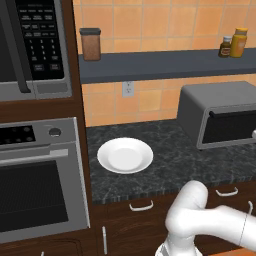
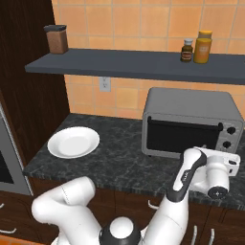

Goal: Pick up the kebab skewer and baguette bread, and place them inside the toaster oven. Close the toaster oven door and start by setting the timer.

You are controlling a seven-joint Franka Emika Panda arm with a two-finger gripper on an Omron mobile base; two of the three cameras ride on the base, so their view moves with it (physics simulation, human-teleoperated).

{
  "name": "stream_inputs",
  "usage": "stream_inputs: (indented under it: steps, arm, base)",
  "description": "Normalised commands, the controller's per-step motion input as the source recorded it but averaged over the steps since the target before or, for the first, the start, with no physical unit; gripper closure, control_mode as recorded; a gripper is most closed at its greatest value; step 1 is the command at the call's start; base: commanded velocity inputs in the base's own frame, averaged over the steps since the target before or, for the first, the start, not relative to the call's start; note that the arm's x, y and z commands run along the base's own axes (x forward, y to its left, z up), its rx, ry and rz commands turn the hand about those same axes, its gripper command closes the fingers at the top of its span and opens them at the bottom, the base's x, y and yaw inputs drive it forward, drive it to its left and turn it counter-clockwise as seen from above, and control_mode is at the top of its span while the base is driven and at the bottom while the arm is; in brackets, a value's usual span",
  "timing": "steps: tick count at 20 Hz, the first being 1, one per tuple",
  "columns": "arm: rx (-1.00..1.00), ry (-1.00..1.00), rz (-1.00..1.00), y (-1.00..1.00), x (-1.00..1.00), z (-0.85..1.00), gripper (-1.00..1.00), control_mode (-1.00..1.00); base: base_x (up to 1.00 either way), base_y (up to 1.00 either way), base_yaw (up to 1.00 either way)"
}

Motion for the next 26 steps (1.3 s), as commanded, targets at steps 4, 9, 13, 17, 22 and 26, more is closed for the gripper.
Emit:
stream_inputs:
  steps: [4, 9, 13, 17, 22, 26]
  arm:
    - [0.0, 0.0, -0.03, -0.35, 0.05, -0.03, -1.0, -1.0]
    - [0.0, 0.0, -0.02, -0.28, 0.14, 0.0, -1.0, -1.0]
    - [0.0, 0.0, -0.02, -0.19, 0.02, -0.01, -1.0, -1.0]
    - [0.0, 0.0, 0.0, -0.04, 0.03, -0.08, -1.0, -1.0]
    - [0.01, 0.0, 0.02, -0.03, 0.15, -0.05, -1.0, -1.0]
    - [0.05, 0.0, 0.04, -0.11, 0.12, 0.0, -1.0, -1.0]
  base:
    - [0.0, 0.0, 0.0]
    - [0.0, 0.0, 0.0]
    - [0.0, 0.0, 0.0]
    - [0.0, 0.0, 0.0]
    - [0.0, 0.0, 0.0]
    - [0.0, 0.0, 0.0]
